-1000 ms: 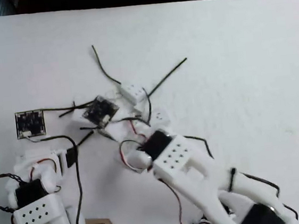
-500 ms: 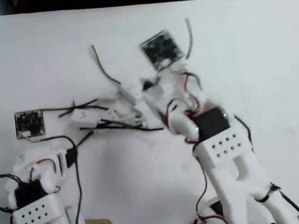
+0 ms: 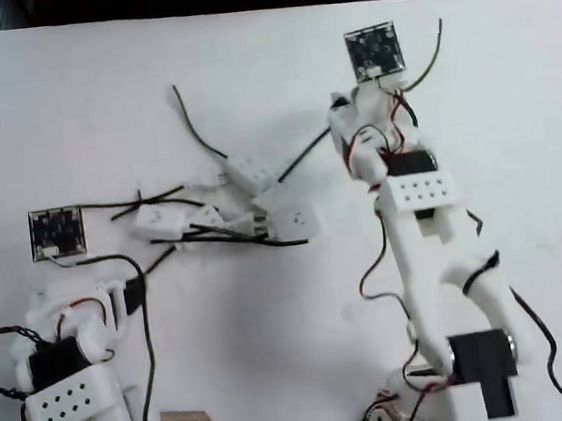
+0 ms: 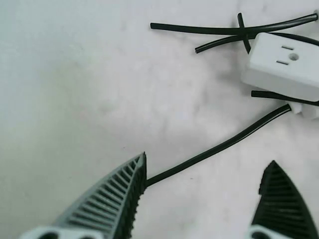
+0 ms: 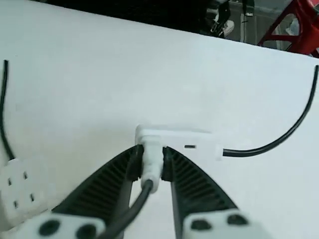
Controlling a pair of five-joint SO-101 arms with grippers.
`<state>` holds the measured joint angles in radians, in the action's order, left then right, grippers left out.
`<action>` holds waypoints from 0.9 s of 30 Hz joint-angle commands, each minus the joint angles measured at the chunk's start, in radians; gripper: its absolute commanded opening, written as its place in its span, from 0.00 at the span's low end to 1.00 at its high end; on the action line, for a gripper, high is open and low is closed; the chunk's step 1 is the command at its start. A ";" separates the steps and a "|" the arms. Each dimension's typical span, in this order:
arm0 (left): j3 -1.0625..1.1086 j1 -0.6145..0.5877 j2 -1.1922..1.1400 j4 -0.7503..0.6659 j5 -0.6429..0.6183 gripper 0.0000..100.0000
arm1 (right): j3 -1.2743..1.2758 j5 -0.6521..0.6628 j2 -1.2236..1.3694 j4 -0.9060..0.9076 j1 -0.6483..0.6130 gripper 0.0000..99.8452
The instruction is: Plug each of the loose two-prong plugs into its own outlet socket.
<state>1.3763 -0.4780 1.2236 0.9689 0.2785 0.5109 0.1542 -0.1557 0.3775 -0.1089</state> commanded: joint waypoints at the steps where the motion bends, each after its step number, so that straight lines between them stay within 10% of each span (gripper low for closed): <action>1: -0.006 -0.007 0.016 -0.021 -0.008 0.35 | -0.129 -0.025 0.077 -0.054 0.051 0.02; 14: 0.002 -0.007 0.016 -0.021 -0.006 0.35 | -0.646 -0.219 0.467 0.401 0.104 0.20; 27: 0.003 -0.007 0.016 -0.021 -0.006 0.35 | -0.707 -0.445 0.486 0.622 -0.117 0.17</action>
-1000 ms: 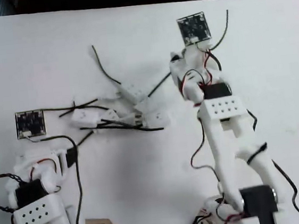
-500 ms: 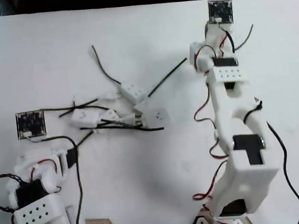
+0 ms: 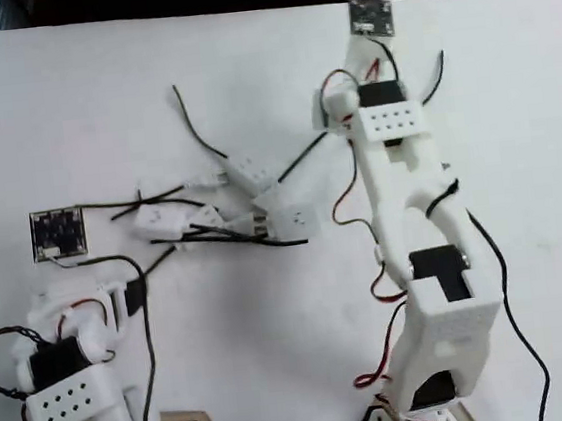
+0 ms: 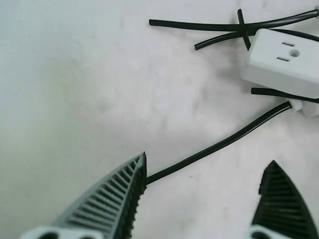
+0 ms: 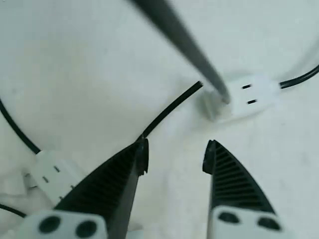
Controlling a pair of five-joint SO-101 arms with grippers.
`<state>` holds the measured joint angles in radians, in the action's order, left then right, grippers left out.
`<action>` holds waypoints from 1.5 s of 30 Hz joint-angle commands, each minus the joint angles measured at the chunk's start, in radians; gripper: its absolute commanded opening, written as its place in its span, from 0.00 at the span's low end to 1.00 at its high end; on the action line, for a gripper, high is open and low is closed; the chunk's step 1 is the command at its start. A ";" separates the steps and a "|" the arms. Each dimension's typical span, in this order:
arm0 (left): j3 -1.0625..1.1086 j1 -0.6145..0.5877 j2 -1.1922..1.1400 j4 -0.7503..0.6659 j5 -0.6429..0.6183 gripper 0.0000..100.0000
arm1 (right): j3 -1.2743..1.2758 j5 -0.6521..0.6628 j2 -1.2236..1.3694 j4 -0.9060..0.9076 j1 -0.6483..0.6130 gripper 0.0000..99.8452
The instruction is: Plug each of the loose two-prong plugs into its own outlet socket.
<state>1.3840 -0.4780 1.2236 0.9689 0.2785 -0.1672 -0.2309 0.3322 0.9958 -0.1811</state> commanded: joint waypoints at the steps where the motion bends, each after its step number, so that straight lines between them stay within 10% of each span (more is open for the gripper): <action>1: -0.005 -0.007 0.016 -0.021 -0.006 0.35 | -0.029 -0.077 0.008 0.002 -0.062 0.17; 20: -0.005 -0.007 0.016 -0.021 -0.006 0.35 | -0.071 -0.238 0.211 -0.062 -0.143 0.17; 45: -0.003 -0.007 0.016 -0.021 -0.006 0.35 | -0.697 -0.146 0.582 0.504 -0.213 0.02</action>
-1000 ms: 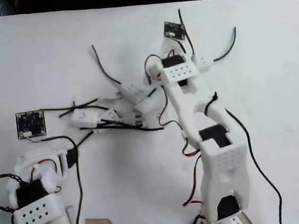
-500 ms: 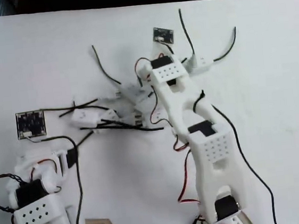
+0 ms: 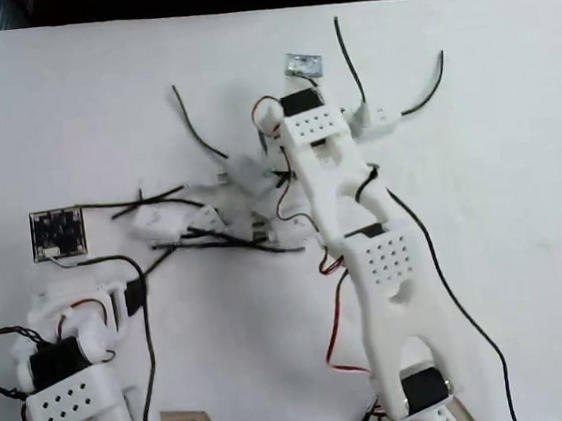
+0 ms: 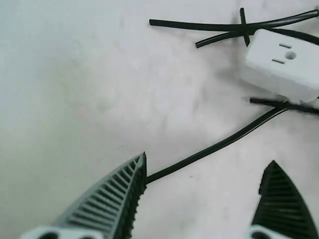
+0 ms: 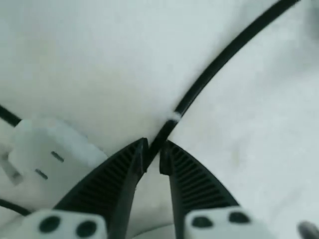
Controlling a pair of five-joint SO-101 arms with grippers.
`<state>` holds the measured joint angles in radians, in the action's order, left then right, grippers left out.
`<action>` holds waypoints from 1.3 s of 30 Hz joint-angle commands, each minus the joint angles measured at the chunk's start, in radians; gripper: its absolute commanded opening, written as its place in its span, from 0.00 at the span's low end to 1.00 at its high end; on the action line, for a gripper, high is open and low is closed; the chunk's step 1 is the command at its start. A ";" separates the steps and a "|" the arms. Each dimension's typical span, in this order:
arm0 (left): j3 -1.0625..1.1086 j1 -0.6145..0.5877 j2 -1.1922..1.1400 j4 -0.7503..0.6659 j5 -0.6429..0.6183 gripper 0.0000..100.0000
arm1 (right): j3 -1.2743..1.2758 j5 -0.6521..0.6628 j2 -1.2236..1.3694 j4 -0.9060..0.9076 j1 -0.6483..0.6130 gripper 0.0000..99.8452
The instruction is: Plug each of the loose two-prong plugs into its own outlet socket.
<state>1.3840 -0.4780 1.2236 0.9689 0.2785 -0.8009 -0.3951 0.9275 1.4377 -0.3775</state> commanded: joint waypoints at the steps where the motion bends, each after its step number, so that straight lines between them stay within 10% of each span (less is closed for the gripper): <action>1: -0.003 -0.007 0.016 -0.021 -0.006 0.35 | -0.081 0.020 -0.013 0.081 -0.016 0.02; 18: -0.003 -0.007 0.016 -0.021 -0.006 0.35 | -0.497 0.272 -0.016 0.283 0.007 0.02; 29: -0.003 -0.007 0.016 -0.021 -0.006 0.35 | -0.273 0.451 -0.220 0.283 0.031 0.02; 39: -0.003 -0.007 0.016 -0.021 -0.006 0.35 | -0.009 0.336 -0.234 0.280 -0.088 0.14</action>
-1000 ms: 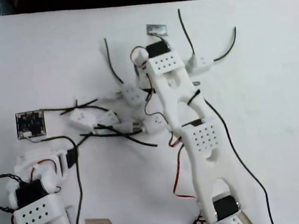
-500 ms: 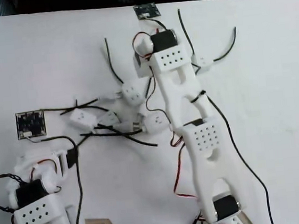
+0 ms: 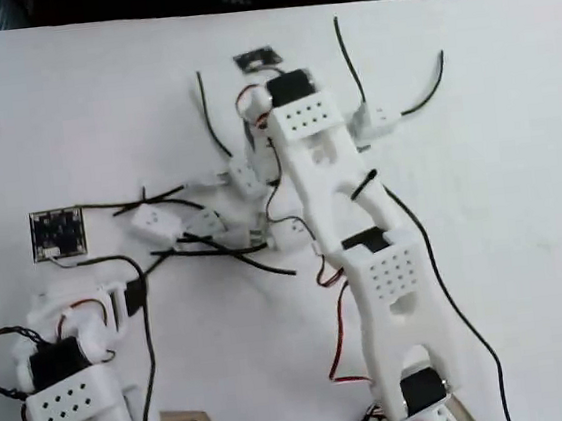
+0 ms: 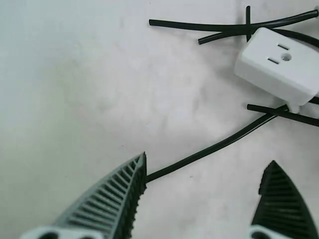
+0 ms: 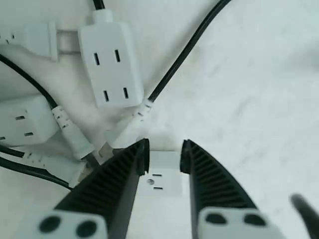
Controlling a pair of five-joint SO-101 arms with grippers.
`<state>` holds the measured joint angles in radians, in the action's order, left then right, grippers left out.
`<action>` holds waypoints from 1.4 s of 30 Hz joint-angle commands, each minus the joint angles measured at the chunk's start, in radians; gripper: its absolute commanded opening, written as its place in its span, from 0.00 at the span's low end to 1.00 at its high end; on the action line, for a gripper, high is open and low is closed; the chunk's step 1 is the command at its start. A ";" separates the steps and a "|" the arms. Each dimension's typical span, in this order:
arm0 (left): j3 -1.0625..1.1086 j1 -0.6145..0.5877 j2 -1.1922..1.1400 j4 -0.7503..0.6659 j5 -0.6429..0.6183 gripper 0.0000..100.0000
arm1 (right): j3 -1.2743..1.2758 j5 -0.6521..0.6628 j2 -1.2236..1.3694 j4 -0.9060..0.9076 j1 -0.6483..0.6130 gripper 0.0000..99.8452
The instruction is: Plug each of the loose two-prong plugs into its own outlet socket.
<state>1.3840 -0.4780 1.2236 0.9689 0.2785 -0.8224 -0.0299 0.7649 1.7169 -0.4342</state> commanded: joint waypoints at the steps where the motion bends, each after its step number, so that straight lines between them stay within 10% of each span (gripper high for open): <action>1: -0.003 -0.007 0.016 -0.021 -0.006 0.35 | 0.014 -0.034 -0.071 0.001 -0.047 0.13; 42: -0.003 -0.007 0.016 -0.021 -0.006 0.35 | -0.011 -0.158 0.087 -0.027 -0.102 0.17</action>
<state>1.3840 -0.4780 1.2236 0.9689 0.2785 -0.8025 -0.1772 0.8661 1.6832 -0.5217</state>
